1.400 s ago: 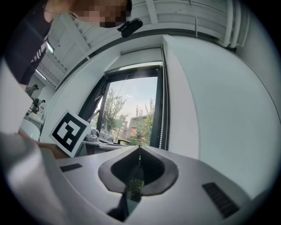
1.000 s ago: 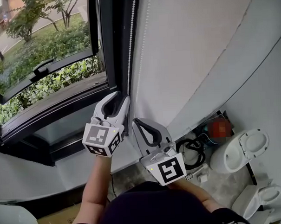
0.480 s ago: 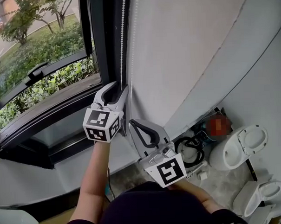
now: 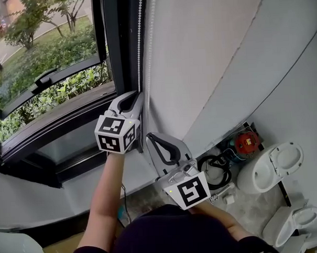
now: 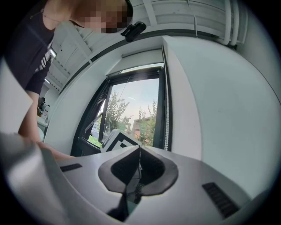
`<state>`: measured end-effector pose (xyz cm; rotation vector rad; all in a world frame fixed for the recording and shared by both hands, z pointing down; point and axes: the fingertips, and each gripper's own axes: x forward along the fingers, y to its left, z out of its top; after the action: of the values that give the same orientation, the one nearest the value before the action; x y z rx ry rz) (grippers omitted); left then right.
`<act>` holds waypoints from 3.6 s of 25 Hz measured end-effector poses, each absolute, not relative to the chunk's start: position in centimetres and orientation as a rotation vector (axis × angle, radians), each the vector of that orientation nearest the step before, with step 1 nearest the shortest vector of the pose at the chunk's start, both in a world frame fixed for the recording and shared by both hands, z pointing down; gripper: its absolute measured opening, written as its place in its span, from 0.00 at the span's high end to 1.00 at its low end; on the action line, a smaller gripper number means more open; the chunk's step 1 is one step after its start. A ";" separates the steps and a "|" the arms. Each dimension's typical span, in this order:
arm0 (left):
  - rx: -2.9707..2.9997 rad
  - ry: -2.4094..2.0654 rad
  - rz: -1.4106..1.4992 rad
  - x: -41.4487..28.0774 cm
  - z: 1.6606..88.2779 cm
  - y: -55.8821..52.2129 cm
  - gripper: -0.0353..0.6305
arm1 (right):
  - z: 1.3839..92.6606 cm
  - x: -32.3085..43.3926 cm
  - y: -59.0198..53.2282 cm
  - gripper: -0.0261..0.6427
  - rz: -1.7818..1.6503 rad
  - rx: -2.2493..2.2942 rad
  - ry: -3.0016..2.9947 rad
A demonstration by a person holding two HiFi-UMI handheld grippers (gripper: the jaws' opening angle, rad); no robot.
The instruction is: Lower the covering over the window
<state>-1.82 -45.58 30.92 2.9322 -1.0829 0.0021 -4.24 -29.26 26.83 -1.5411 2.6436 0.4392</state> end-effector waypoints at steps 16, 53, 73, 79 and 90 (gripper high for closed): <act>2.970 -1.047 0.077 -4.9 31.1 -30.2 0.91 | 25.7 -2.7 -25.9 0.94 0.338 -1.337 2.652; 2.726 -0.971 -0.032 -0.3 39.4 -18.2 0.92 | 27.6 -1.5 -19.5 0.94 -0.125 -0.636 2.858; 2.701 -0.756 -0.071 -4.0 44.4 -14.8 0.92 | 30.2 -6.2 -17.8 0.94 -0.219 -0.440 3.081; 2.754 -0.612 -0.051 -4.0 45.8 -13.0 0.92 | 32.6 -6.1 -16.9 0.94 -0.188 -0.596 3.134; 2.779 -0.402 -0.001 -6.0 48.5 -9.6 0.92 | 38.4 -6.8 -15.5 0.94 -0.291 -0.738 3.107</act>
<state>-5.98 -9.58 48.48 2.7790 -0.4022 -0.0012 -6.76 -15.47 38.36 -0.7382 3.1066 -0.2911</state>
